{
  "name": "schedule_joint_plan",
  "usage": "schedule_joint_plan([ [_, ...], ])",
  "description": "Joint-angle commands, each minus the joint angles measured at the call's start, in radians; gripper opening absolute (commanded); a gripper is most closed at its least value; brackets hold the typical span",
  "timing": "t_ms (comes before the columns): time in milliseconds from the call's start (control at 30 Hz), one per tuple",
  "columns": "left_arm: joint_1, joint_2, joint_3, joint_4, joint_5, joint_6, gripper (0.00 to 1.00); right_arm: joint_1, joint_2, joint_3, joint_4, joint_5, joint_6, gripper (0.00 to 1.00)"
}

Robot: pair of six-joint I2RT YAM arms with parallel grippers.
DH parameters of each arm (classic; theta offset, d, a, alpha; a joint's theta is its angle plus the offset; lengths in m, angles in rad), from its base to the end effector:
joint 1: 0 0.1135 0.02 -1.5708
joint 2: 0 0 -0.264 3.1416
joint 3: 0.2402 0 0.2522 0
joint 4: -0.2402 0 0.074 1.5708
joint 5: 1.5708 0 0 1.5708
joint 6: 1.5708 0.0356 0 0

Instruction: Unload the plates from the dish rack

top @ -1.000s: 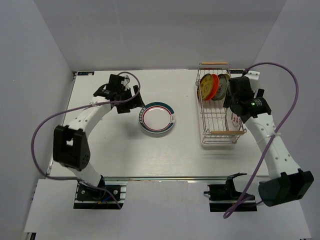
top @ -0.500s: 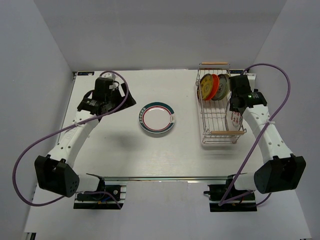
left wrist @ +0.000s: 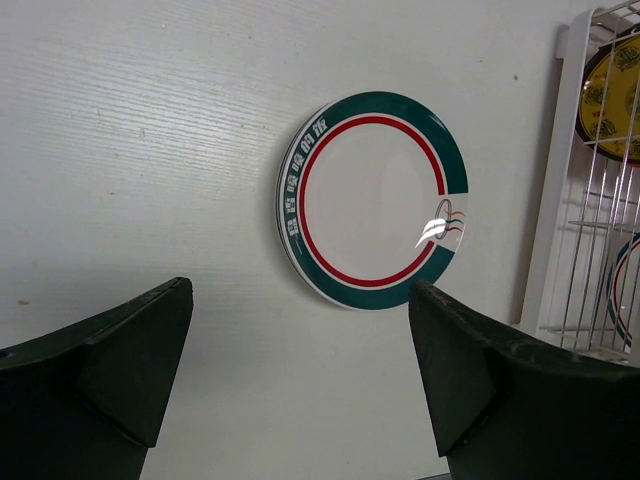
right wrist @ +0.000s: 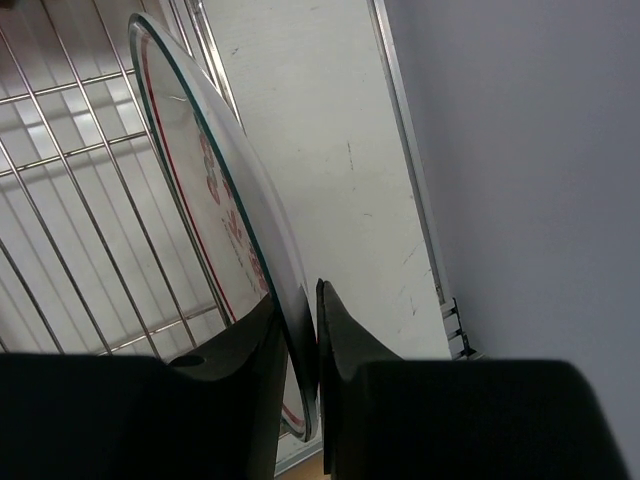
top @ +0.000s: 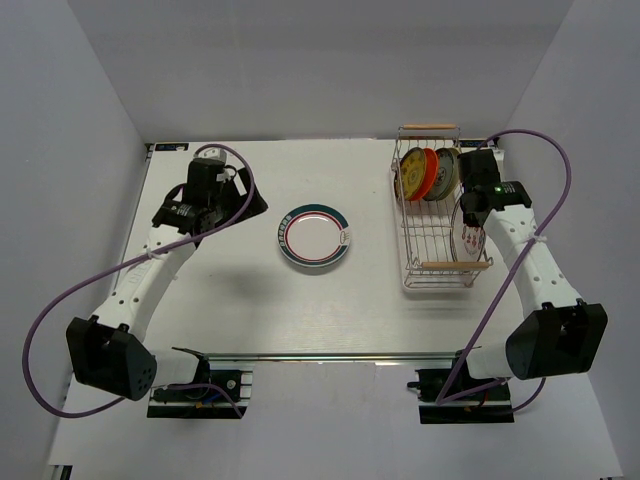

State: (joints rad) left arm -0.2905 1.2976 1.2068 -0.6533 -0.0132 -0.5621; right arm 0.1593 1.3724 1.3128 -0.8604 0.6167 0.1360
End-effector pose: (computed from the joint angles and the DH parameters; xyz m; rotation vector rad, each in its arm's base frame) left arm 0.2672 -0.0794 0.3310 -0.3251 2.3289 -0.4124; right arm 0.2782 0.0238 0.3356 0.2248 2.3486 -0.6226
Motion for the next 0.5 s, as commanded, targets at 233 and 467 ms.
schedule_joint_plan([
  [233,-0.004,-0.047,-0.019,0.02,-0.018,0.002,0.98,-0.006,0.017,0.055,-0.023,-0.029,-0.038,0.07],
  [467,-0.004,-0.054,-0.035,0.038,-0.008,0.004,0.98,-0.004,0.011,0.134,-0.063,-0.054,-0.075,0.0],
])
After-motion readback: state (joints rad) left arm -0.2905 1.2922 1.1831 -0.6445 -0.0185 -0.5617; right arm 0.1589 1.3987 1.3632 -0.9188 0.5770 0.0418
